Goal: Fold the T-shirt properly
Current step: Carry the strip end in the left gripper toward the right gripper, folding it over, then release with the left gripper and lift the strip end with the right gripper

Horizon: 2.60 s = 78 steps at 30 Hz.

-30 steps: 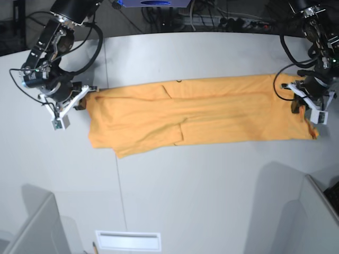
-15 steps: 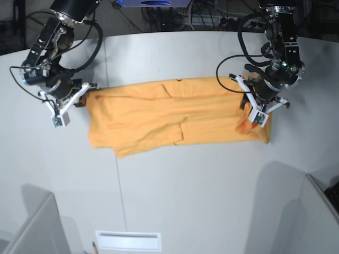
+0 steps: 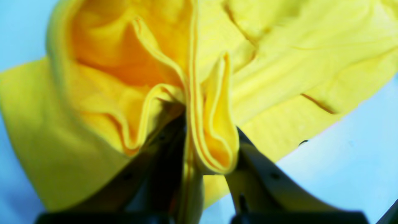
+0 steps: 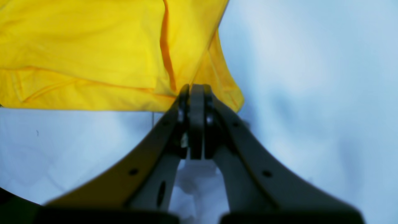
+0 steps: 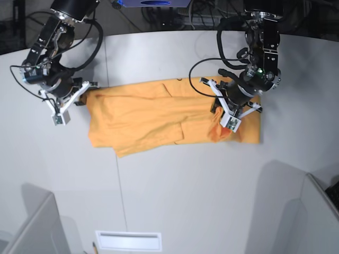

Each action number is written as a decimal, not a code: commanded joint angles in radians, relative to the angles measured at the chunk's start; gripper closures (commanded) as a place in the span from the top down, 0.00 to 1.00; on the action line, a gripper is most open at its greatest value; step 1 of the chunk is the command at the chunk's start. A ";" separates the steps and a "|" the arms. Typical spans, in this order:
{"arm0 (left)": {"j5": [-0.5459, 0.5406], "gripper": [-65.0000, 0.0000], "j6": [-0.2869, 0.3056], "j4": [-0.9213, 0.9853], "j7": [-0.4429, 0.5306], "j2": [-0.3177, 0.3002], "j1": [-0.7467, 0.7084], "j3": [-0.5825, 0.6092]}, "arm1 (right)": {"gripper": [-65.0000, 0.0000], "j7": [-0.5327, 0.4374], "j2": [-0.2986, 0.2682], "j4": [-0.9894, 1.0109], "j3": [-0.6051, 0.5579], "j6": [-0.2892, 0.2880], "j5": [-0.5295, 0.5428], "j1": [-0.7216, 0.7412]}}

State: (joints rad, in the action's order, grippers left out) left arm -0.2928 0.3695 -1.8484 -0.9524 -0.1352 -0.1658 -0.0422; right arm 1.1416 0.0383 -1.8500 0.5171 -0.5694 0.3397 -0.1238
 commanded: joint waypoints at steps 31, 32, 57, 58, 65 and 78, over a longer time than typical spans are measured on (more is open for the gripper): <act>-0.018 0.39 0.001 0.079 -0.020 0.029 0.071 0.051 | 0.00 -0.019 -0.005 -0.029 -0.001 -0.002 0.015 0.026; -0.018 0.40 0.001 0.079 -0.020 0.029 0.071 0.069 | 0.00 -0.019 -0.005 -0.029 -0.001 -0.002 0.015 0.028; -0.018 0.00 0.003 -0.095 -0.020 0.068 -0.077 -0.247 | 0.07 0.136 -0.027 0.075 0.038 0.001 0.015 0.232; -0.019 0.00 0.007 -0.096 -0.020 0.068 -0.085 -0.292 | 0.21 0.157 -0.030 0.108 0.054 0.001 0.015 0.261; -0.019 0.00 0.041 -0.093 -0.014 0.022 -0.157 -0.583 | 0.67 0.157 -0.070 0.376 0.125 -0.002 0.015 0.385; -0.015 0.00 0.196 0.008 -0.010 -0.030 -0.148 -0.723 | 0.64 0.199 -0.099 0.706 0.130 0.001 0.282 0.427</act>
State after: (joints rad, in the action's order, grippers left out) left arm -0.2989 0.5587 -1.8248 -0.9829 -0.1501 -0.3157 -0.7597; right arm 1.3319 -0.0544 -1.1343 0.6506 -0.5678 0.6312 0.2859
